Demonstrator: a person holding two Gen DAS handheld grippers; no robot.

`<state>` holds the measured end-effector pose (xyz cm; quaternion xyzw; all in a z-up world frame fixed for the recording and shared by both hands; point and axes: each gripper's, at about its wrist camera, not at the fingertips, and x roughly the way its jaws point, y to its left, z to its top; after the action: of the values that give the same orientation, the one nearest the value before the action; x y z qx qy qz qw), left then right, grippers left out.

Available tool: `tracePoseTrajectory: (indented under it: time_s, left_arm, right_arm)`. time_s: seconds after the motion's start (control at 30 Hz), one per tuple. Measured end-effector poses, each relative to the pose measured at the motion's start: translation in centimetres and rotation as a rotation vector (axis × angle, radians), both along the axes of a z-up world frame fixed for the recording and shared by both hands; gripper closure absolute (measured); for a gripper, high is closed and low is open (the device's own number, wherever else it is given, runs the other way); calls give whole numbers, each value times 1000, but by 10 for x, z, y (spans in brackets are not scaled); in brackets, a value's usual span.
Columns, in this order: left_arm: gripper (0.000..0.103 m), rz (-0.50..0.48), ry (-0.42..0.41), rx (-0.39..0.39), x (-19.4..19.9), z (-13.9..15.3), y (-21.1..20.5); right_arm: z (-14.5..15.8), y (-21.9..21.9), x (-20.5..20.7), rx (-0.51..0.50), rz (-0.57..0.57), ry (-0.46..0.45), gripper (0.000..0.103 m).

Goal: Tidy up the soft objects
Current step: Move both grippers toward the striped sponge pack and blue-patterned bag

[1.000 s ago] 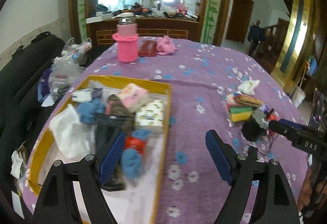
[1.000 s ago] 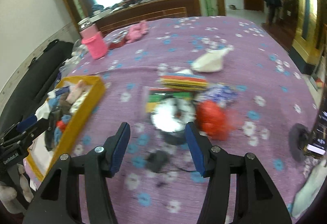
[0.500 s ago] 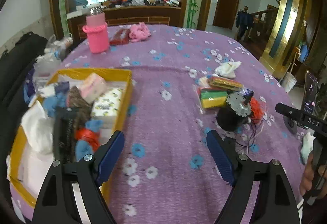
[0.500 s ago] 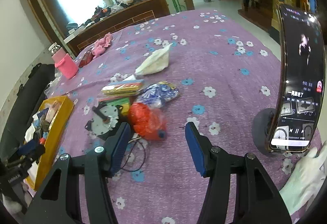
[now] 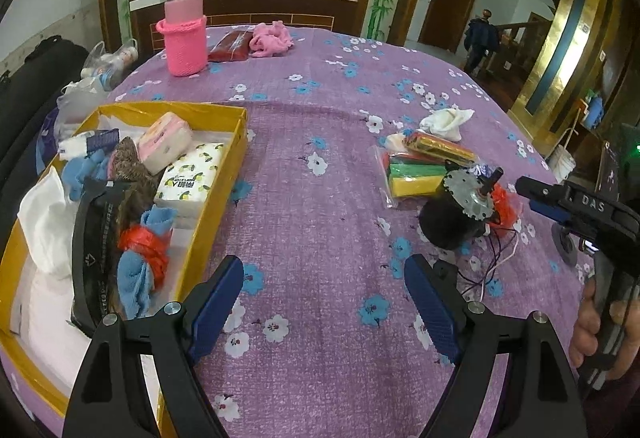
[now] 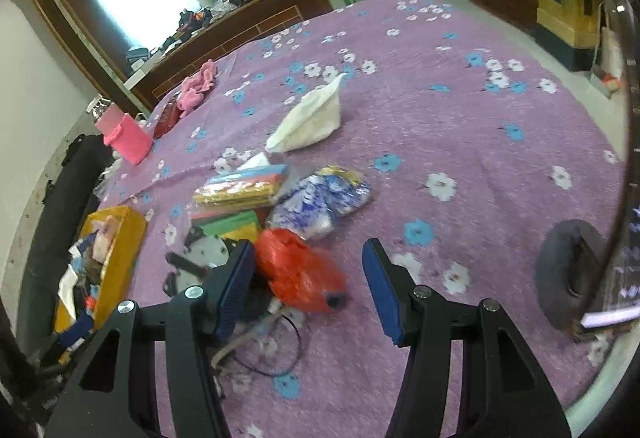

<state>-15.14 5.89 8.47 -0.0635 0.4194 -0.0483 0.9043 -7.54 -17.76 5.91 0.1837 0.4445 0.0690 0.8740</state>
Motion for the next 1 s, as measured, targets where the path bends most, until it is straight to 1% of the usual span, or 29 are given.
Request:
tracePoseTrajectory:
  time_s: [0.17, 0.3, 0.5, 0.67, 0.73, 0.8, 0.83, 0.9, 1.0]
  left_arm:
    - [20, 5, 10, -27, 4, -8, -5]
    - [20, -2, 29, -30, 11, -14, -12]
    - [20, 5, 46, -38, 21, -19, -15]
    - [20, 20, 59, -44, 27, -22, -15]
    - [20, 30, 53, -47, 29, -21, -14]
    - [20, 41, 49, -45, 31, -21, -13]
    - [20, 47, 50, -43, 32, -22, -13]
    - [20, 51, 54, -37, 33, -23, -13]
    - [20, 60, 61, -28, 35, -25, -14]
  right_arm:
    - [7, 10, 20, -1, 37, -4, 49]
    - [16, 15, 36, 8, 64, -17, 49]
    - [20, 16, 71, 37, 81, 16, 49]
    - [3, 13, 86, 59, 87, 87, 49]
    - [-6, 12, 89, 57, 93, 127, 49]
    - [-13, 12, 92, 59, 104, 148, 47]
    - [-16, 13, 93, 64, 112, 150, 45]
    - [-17, 13, 95, 88, 132, 138, 38]
    - [-21, 13, 97, 165, 170, 132, 36]
